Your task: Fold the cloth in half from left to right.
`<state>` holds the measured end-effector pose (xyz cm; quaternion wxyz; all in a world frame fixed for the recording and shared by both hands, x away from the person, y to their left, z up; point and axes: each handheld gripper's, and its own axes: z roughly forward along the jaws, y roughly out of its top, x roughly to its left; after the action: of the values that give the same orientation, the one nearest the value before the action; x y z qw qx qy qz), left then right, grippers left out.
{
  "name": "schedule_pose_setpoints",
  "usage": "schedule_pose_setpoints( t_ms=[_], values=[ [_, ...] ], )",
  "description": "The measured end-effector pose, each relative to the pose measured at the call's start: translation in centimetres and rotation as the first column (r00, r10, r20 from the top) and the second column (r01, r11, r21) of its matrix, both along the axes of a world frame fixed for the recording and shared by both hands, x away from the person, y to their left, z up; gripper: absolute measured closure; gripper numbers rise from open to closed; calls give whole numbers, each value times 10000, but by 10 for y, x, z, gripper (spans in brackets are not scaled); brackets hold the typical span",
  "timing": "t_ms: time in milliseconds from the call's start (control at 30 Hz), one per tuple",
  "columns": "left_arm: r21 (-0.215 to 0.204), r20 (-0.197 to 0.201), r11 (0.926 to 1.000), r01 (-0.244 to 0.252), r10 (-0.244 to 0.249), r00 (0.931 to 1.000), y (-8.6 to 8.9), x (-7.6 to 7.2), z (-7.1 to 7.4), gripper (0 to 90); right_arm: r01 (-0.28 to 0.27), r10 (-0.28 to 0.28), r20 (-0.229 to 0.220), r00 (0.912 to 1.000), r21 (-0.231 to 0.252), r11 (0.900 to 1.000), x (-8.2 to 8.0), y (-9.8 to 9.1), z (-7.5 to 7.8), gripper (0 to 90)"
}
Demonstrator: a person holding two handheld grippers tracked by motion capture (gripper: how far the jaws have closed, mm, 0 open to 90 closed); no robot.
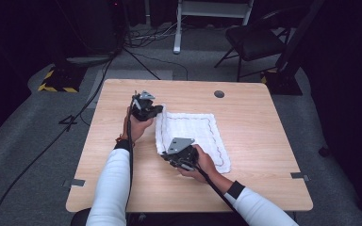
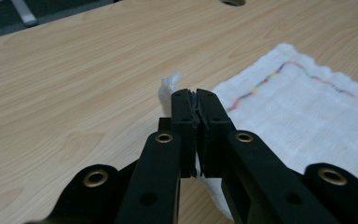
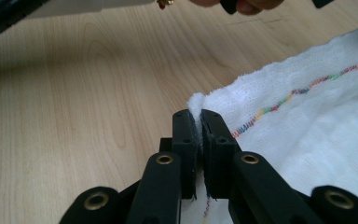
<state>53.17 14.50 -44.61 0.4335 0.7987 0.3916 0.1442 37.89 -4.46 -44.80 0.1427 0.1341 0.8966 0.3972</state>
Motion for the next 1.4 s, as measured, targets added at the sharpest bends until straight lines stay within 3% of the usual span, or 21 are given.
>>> schedule_pose_setpoints(
  t_ms=[100,200,267,333,367,400,500,667,933,1400],
  values=[
    [109,129,9995,296,-297,9995,-27,3,4,868,301,-296,-167,9994,317,9990,0,-26,7,850],
    [194,151,9989,431,-434,9989,-40,4,6,869,436,-428,-206,9989,394,9983,-2,-40,10,850],
    [347,114,9976,604,-609,9981,-51,5,7,870,624,-621,-102,9980,388,9973,-6,-63,12,851],
    [427,88,9964,730,-734,9973,-63,6,8,870,669,-665,-129,9977,376,9970,-7,-68,12,851],
    [453,96,9959,781,-786,9969,-68,6,9,871,814,-810,-97,9967,389,9959,-9,-82,14,851],
    [468,112,9952,858,-864,9962,-73,6,9,871,814,-810,-97,9967,389,9959,-9,-82,14,851],
    [533,158,9927,1084,-1094,9939,-90,7,11,871,1089,-1084,-137,9940,485,9929,-13,-106,15,851],
    [651,213,9873,1449,-1465,9890,-117,7,14,872,1368,-1360,-179,9905,560,9890,-15,-126,16,851],
    [679,127,9771,2018,-2031,9791,-147,8,8,875,1804,-1795,-220,9835,443,9826,-19,-151,12,851],
    [781,26,9702,2294,-2303,9731,-168,10,1,877,2132,-2122,-364,9766,265,9766,-23,-170,6,851]
  ],
)
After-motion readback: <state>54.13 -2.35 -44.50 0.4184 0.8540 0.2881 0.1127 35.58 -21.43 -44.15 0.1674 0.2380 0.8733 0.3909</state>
